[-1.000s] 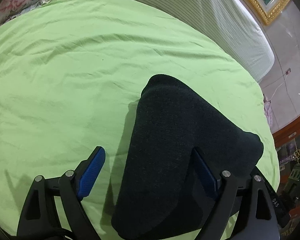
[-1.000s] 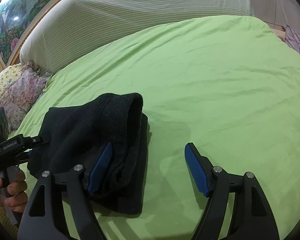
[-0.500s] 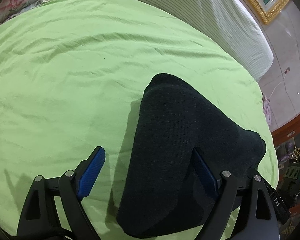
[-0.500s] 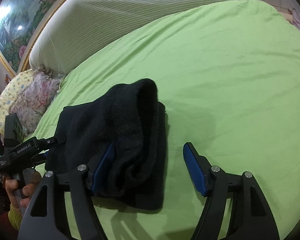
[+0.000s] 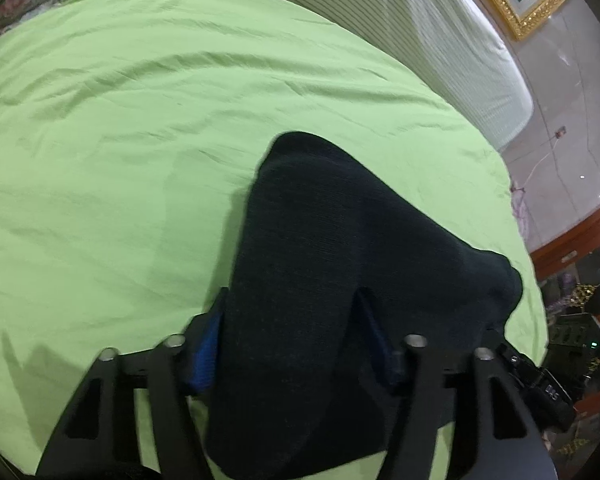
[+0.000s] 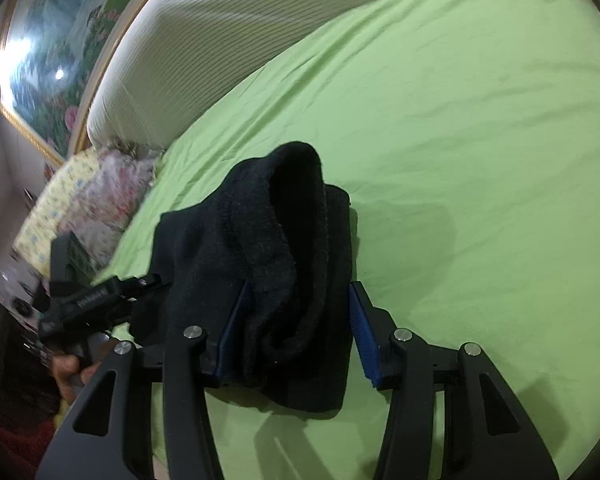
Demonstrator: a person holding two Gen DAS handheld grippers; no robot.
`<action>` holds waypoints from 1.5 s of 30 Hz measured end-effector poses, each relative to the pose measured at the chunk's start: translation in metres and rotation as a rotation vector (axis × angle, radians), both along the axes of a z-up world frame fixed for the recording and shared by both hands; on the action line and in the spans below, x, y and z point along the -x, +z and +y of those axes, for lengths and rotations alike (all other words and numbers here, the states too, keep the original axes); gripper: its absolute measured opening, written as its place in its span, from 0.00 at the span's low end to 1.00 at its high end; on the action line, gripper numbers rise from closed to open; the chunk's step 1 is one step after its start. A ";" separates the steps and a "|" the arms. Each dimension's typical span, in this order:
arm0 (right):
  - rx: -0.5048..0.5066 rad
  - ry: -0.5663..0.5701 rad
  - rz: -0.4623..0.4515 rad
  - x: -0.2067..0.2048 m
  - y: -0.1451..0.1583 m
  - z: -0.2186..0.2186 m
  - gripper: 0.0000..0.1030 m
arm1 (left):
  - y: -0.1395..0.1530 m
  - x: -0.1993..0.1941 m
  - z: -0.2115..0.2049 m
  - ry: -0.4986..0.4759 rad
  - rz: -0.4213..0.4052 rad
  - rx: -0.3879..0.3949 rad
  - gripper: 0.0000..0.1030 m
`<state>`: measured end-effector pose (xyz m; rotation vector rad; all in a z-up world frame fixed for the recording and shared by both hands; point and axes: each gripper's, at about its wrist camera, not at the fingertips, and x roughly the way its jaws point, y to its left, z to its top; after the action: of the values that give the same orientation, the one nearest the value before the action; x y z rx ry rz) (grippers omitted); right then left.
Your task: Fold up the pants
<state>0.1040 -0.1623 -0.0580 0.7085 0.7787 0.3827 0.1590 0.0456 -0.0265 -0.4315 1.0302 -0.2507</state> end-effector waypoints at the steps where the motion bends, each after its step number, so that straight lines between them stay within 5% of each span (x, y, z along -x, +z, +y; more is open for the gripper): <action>1: 0.001 -0.001 -0.006 0.000 0.001 0.001 0.48 | 0.001 0.001 -0.002 -0.001 -0.005 -0.008 0.55; 11: 0.008 -0.011 -0.072 0.003 0.019 0.009 0.41 | 0.031 0.024 0.000 -0.020 -0.087 0.003 0.35; 22: 0.054 0.079 -0.183 -0.056 0.062 0.044 0.40 | 0.063 0.016 0.033 0.071 -0.168 -0.054 0.34; 34: 0.132 0.145 -0.209 -0.120 0.057 0.086 0.40 | 0.051 -0.026 0.082 0.169 -0.152 -0.120 0.35; 45: 0.203 0.091 -0.189 -0.126 0.033 0.071 0.50 | 0.032 -0.018 0.080 0.192 -0.163 -0.217 0.61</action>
<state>0.2303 -0.0914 -0.0250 0.4407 0.6605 0.4397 0.1767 0.1256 0.0056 -0.3048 0.8388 -0.0014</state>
